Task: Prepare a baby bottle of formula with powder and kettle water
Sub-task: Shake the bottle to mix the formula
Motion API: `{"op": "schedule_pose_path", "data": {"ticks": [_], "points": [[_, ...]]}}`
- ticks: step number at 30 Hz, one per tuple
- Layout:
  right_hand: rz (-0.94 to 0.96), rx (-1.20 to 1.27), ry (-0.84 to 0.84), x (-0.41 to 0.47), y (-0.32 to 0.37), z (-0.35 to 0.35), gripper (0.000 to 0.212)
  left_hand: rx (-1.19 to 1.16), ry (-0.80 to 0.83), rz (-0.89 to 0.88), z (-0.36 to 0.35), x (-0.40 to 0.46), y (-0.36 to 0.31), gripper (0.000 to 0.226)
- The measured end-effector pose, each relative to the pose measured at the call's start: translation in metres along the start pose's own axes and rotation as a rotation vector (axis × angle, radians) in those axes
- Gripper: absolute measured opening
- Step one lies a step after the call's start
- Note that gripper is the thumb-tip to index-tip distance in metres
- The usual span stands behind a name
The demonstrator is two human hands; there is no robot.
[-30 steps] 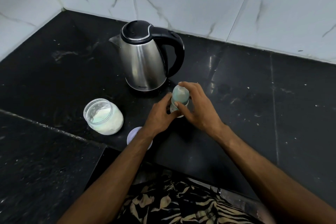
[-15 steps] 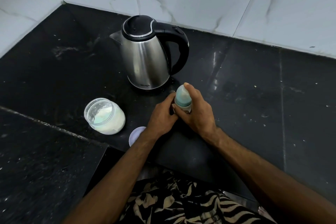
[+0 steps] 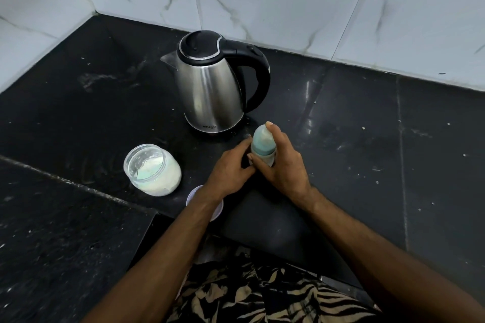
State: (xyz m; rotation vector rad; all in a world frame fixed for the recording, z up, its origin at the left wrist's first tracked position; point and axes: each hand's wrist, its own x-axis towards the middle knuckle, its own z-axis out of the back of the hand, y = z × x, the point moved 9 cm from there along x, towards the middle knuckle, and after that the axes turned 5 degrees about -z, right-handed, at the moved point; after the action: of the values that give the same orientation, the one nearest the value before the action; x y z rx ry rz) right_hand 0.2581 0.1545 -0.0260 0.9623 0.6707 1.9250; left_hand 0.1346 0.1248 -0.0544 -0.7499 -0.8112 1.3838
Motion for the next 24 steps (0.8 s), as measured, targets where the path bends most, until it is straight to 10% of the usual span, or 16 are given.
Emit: {"op": "schedule_pose_path", "data": {"ticks": [7,15,20,24], "points": [[-0.248,0.244,0.076,0.021,-0.014,0.017,0.088,0.163,-0.017,-0.037,0.036,-0.034,0.021,0.057],[-0.467,0.859,-0.473,0.027,0.008,0.071,0.065,0.148,-0.081,0.021,0.048,-0.072,0.051,0.045],[-0.457,0.712,0.044,0.009,0.044,0.013,0.063,0.125,-0.165,-0.023,0.049,-0.075,0.051,0.039],[-0.509,0.824,-0.229,0.019,0.04,0.037,0.059,0.115,-0.21,-0.051,0.049,-0.073,0.052,0.03]]}}
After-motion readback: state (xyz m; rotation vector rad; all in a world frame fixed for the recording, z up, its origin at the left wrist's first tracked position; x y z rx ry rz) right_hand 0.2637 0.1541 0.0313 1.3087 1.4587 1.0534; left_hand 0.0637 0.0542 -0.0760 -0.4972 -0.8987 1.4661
